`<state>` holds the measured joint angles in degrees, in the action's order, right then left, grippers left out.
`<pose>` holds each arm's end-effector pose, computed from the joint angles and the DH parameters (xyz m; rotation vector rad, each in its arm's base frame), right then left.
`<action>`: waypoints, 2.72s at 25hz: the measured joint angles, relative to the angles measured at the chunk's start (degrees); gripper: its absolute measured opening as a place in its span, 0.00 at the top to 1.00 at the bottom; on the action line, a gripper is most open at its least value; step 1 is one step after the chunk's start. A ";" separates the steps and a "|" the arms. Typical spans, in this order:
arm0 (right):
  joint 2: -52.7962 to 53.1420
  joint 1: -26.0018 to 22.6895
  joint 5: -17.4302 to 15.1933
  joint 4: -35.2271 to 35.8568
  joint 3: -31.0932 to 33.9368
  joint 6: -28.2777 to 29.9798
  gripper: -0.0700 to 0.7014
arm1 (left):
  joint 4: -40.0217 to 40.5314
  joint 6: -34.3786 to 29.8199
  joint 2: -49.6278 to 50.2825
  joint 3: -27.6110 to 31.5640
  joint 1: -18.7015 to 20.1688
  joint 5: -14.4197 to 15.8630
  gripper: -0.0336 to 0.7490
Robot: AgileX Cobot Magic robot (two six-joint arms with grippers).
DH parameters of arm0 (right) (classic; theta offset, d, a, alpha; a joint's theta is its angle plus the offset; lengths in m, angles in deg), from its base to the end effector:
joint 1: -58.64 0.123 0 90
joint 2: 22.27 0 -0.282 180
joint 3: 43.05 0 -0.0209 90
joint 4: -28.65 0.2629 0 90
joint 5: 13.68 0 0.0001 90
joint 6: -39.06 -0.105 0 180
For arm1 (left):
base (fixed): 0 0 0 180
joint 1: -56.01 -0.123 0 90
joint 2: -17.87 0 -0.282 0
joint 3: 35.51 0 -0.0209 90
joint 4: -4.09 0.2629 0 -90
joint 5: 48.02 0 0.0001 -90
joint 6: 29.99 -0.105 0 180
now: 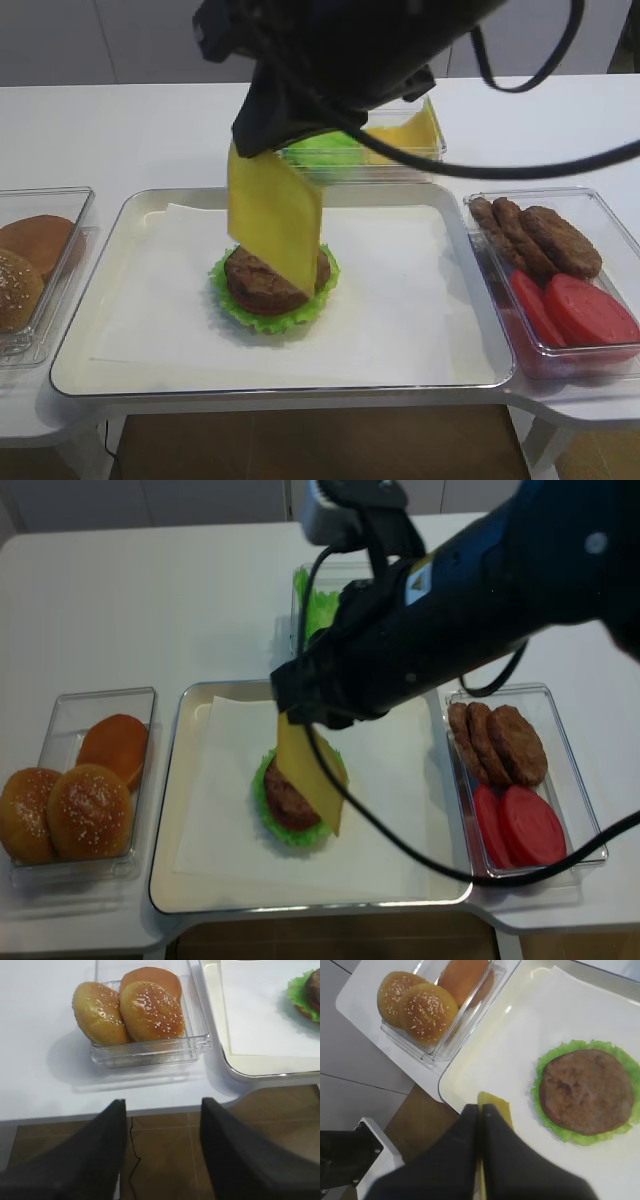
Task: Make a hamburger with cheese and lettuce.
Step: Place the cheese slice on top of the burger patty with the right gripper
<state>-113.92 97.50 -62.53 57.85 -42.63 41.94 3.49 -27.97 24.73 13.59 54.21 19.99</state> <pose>0.2390 0.2422 0.3448 -0.6533 2.4284 0.8857 0.0132 -0.0006 0.2624 -0.0708 2.1625 -0.0150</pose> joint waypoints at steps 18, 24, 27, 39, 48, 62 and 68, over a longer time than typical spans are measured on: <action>-11.71 1.11 8.48 0.92 0.07 5.85 0.90 | 0.00 0.00 0.00 0.00 0.00 0.00 0.50; -13.92 1.11 10.81 2.10 0.07 7.82 0.90 | 0.00 0.00 0.00 0.00 0.00 0.00 0.50; -14.76 1.11 11.85 1.74 0.07 8.59 0.90 | 0.00 0.00 0.00 0.00 0.00 0.00 0.50; -15.22 1.11 14.40 -7.51 0.07 9.08 0.90 | 0.00 0.00 0.00 0.00 0.00 0.00 0.50; -15.22 1.11 14.78 -15.12 0.07 9.05 0.90 | 0.00 0.00 0.00 0.00 0.00 0.00 0.50; -18.26 1.11 15.29 -21.66 0.07 4.87 0.90 | 0.00 0.00 0.00 0.00 0.00 0.00 0.50; -19.31 1.11 15.41 -21.75 0.07 2.82 0.90 | 0.00 0.00 0.00 0.00 0.00 0.00 0.50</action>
<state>-133.22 98.61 -47.12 36.09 -42.55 44.76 3.49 -27.97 24.73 13.59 54.21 19.99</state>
